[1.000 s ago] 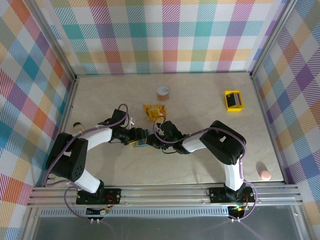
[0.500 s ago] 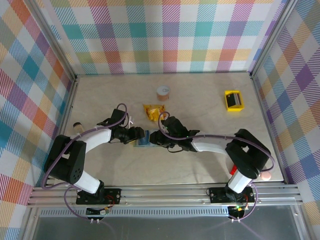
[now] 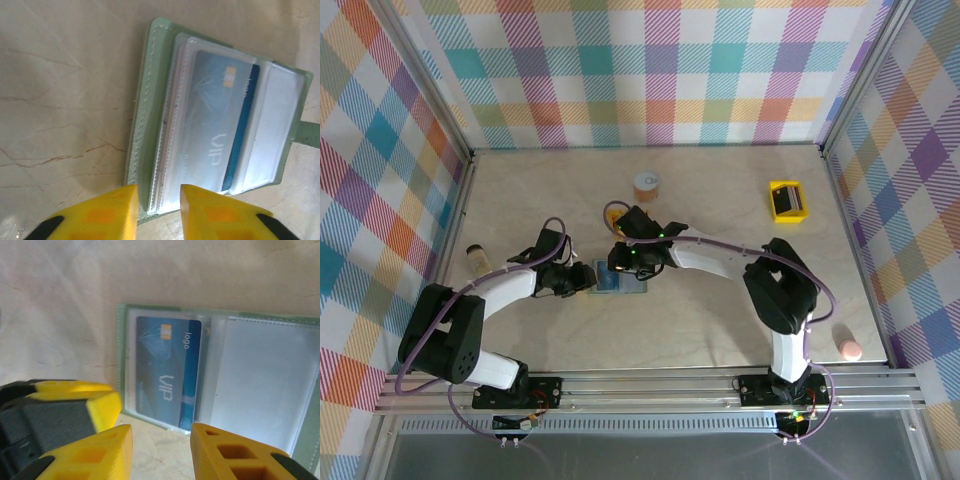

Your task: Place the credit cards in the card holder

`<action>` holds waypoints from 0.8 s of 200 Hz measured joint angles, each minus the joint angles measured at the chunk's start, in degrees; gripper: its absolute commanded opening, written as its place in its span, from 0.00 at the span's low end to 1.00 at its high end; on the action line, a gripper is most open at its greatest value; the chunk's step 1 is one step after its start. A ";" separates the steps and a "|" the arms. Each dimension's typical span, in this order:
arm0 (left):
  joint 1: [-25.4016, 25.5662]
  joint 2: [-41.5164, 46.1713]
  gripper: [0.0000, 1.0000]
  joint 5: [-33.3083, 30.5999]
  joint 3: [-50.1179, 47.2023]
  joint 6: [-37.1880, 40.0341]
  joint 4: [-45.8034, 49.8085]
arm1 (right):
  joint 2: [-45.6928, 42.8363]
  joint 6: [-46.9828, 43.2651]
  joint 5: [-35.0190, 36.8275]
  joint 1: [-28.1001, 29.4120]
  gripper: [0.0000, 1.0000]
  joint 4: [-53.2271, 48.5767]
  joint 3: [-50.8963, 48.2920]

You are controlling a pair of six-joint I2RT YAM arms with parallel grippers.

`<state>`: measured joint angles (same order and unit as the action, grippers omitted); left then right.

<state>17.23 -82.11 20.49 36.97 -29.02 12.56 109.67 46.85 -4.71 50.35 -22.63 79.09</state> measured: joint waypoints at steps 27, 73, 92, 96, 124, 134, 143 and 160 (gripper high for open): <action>-0.13 -0.74 0.15 -0.02 -0.17 0.04 -1.29 | 3.61 -0.07 -0.04 0.00 0.36 -2.69 2.03; -0.13 -1.95 0.06 -0.26 -0.20 0.11 -2.40 | 6.25 -0.63 -0.50 0.00 0.35 -4.59 4.57; -0.13 -2.49 0.06 -0.26 -0.20 0.11 -2.69 | 6.91 -0.85 -0.94 0.00 0.35 -4.61 5.25; -0.13 -2.64 0.06 -0.24 -0.20 0.11 -2.80 | 7.06 -0.87 -1.07 0.00 0.34 -4.59 5.31; -0.13 -3.26 0.06 -0.20 -0.20 0.11 -3.58 | 7.65 -0.87 -1.60 0.00 0.34 -4.55 5.44; -0.13 -3.26 0.06 -0.20 -0.20 0.11 -3.74 | 7.74 -0.87 -1.75 0.00 0.34 -4.61 5.44; -0.13 -3.26 0.06 -0.22 -0.20 0.11 -3.72 | 7.76 -0.87 -1.77 0.00 0.34 -4.59 5.44; -0.13 -3.23 0.06 -0.26 -0.20 0.11 -3.72 | 7.89 -0.87 -1.84 0.00 0.33 -4.55 5.60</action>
<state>17.10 -85.34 20.23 36.77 -28.91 8.84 117.56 45.98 -6.55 50.35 -27.18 84.68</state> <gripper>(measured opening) 0.065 0.335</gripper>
